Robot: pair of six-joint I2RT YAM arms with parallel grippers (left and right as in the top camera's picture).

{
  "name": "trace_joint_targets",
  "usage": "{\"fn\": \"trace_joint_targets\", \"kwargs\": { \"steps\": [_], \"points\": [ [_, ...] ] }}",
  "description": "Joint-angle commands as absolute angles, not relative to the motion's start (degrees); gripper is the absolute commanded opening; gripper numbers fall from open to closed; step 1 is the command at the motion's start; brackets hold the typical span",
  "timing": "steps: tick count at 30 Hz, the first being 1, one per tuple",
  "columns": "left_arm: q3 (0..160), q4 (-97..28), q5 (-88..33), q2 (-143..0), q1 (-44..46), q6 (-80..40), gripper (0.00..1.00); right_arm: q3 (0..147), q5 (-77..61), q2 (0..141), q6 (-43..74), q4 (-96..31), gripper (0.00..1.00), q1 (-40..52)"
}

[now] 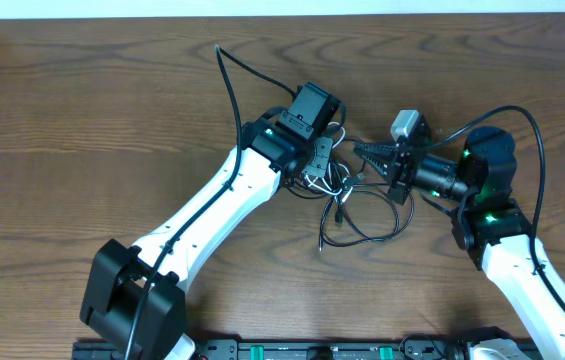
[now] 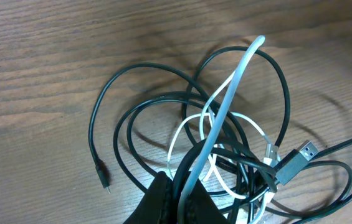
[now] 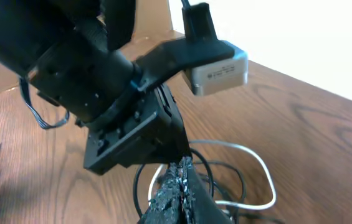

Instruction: Untangle cables

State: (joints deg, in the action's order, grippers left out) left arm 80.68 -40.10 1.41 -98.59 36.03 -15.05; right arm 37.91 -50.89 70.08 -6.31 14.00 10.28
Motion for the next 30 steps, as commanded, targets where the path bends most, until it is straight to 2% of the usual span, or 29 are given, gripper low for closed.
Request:
{"fn": "trace_joint_targets", "kwargs": {
  "steps": [1, 14, 30],
  "points": [
    [80.4, -40.3, 0.8, -99.0, 35.8, -15.6, 0.08, 38.5, -46.0, 69.5, -6.4, 10.6, 0.01, 9.8],
    [80.4, -40.2, 0.6, -99.0, 35.8, -15.6, 0.08, 38.5, -31.1, 71.6, -8.9, -1.5, 0.01, 9.8],
    [80.5, -36.6, -3.9, -99.0, 35.8, -15.8, 0.08, 38.4, -29.6, 75.6, -8.9, -1.3, 0.02, 9.8]
  ]
}}
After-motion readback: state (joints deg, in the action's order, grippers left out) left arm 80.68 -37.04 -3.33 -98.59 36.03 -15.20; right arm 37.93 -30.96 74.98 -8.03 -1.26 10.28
